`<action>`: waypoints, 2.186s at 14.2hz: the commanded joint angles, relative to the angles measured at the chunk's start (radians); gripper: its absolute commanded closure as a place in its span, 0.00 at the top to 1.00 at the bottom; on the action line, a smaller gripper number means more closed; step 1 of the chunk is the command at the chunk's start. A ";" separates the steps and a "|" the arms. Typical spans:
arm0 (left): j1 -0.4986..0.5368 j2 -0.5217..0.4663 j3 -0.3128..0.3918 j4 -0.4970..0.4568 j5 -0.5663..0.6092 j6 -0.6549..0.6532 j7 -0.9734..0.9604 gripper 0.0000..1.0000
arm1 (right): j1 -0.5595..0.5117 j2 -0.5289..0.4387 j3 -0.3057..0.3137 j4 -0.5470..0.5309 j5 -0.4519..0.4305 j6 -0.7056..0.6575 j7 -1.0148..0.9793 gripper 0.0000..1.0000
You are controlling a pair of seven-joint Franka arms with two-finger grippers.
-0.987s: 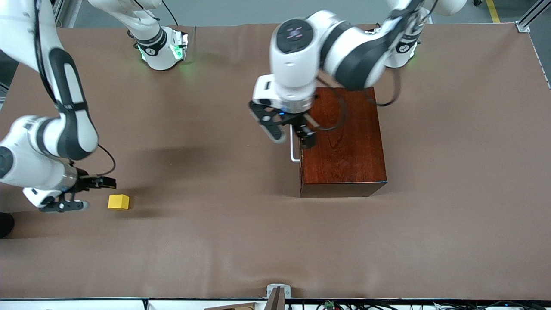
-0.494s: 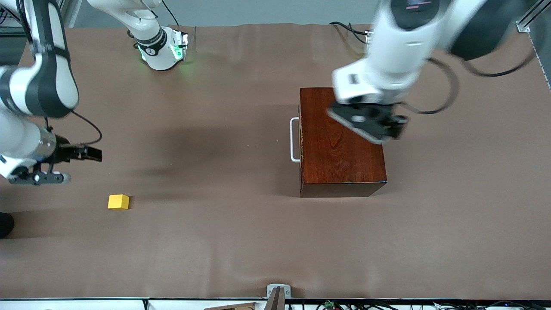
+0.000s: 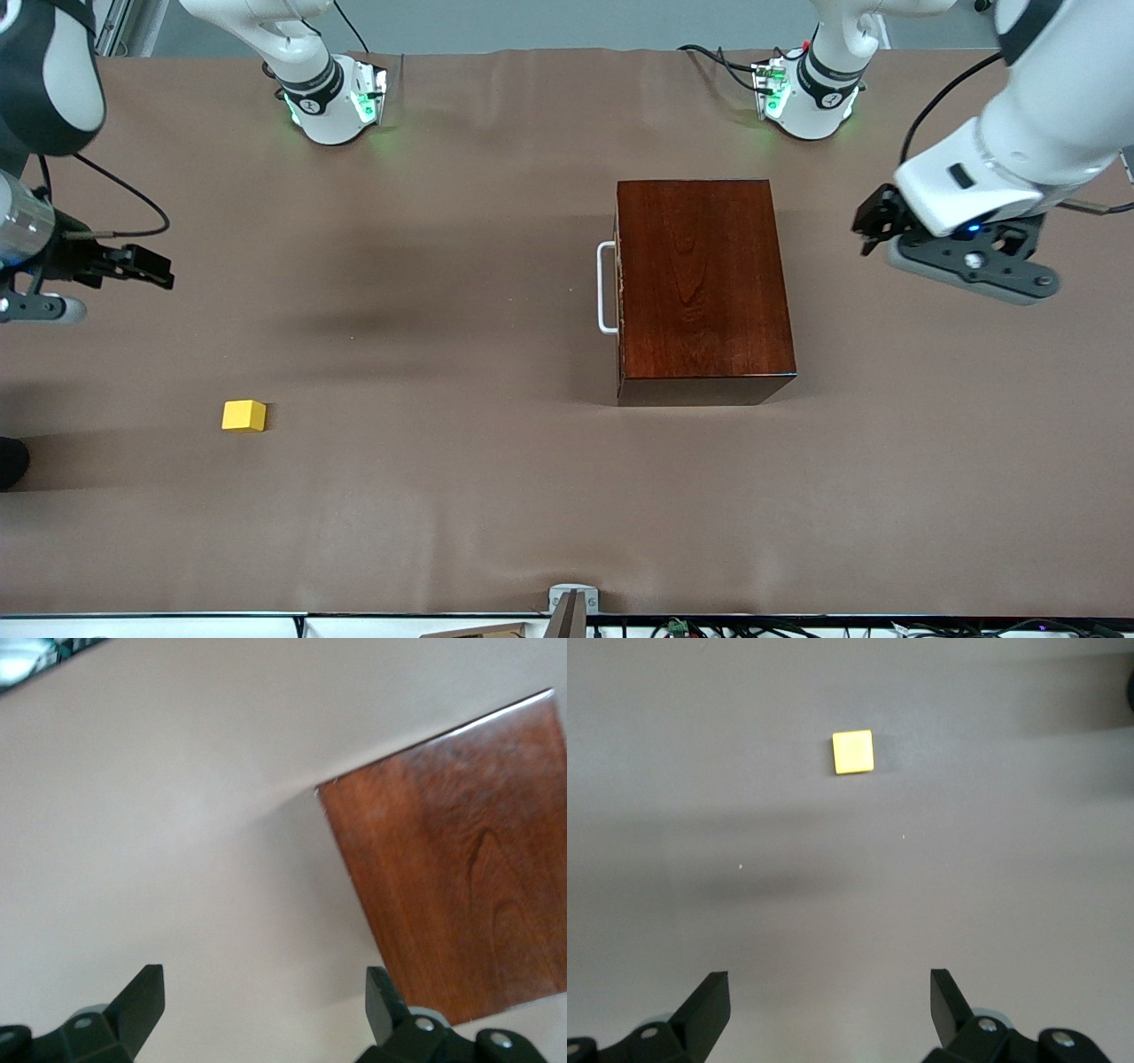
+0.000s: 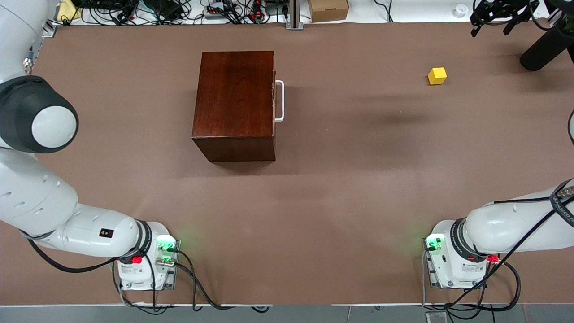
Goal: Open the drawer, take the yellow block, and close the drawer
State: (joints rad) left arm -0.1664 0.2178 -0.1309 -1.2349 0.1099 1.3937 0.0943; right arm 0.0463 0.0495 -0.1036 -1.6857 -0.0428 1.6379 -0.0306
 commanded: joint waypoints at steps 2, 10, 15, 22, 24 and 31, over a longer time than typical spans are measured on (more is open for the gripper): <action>0.085 -0.051 -0.009 -0.043 -0.058 -0.015 -0.048 1.00 | 0.000 -0.008 0.007 0.148 0.030 -0.144 0.021 1.00; 0.203 -0.155 -0.006 -0.230 -0.087 0.090 -0.048 1.00 | -0.103 -0.057 0.139 0.133 0.078 -0.161 0.027 1.00; 0.205 -0.161 0.031 -0.235 -0.105 0.090 -0.149 1.00 | -0.082 -0.077 0.136 0.130 0.031 -0.197 0.027 1.00; 0.203 -0.178 0.001 -0.247 -0.107 0.087 -0.145 1.00 | -0.094 -0.080 0.133 0.135 0.035 -0.201 0.028 1.00; 0.203 -0.176 0.001 -0.247 -0.107 0.088 -0.146 1.00 | -0.103 -0.076 0.133 0.130 0.043 -0.190 0.027 1.00; 0.203 -0.175 0.002 -0.245 -0.105 0.090 -0.146 1.00 | -0.097 -0.073 0.139 0.115 0.044 -0.101 0.027 1.00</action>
